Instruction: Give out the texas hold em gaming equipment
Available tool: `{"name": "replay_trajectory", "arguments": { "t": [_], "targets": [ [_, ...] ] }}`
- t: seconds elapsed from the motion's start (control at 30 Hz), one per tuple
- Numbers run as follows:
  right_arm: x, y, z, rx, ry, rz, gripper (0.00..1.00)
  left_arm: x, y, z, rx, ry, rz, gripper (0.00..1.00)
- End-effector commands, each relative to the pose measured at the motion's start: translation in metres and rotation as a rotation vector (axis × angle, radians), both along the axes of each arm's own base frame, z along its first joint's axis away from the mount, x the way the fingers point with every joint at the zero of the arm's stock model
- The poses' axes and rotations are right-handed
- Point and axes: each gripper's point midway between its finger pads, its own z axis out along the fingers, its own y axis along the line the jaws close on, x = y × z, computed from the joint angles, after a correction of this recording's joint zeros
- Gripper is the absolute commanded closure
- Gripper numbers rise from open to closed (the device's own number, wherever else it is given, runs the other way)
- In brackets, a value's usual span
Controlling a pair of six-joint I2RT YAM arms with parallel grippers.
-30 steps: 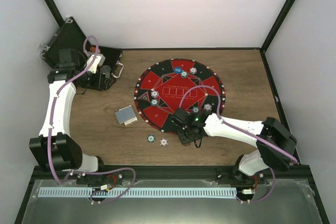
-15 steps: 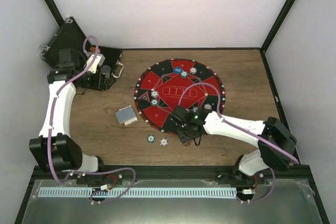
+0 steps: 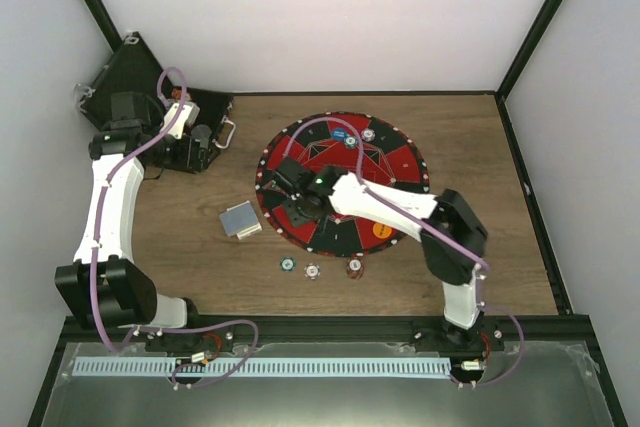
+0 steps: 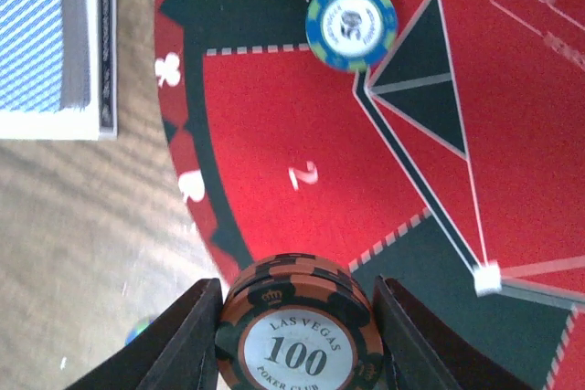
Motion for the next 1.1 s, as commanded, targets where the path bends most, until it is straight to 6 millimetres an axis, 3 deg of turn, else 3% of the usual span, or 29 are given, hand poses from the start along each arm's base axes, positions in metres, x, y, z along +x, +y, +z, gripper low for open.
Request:
{"name": "replay_trajectory", "arguments": {
  "t": [0.0,0.13,0.27,0.63,0.77,1.07],
  "targets": [
    [0.033,0.028,-0.012,0.002,-0.022,0.031,0.88,0.002,0.001,0.019,-0.001,-0.049,-0.001,0.00],
    [0.045,0.045,-0.037,-0.010,0.004,0.040,0.88,0.003,0.000,0.021,-0.003,-0.053,-0.001,0.00],
    [0.056,0.047,-0.055,-0.025,0.014,0.020,0.88,0.003,0.000,0.020,-0.005,-0.052,-0.003,0.00],
    [0.064,0.047,-0.075,-0.019,0.051,0.013,0.84,0.005,-0.001,0.019,-0.011,-0.051,-0.006,0.00],
    [0.062,0.048,-0.074,-0.013,0.060,0.022,0.67,0.004,-0.001,0.018,-0.011,-0.049,-0.006,0.00],
    [0.061,0.042,-0.048,-0.020,0.037,0.023,0.30,0.003,-0.001,0.019,-0.008,-0.052,-0.006,0.00]
  ]
}}
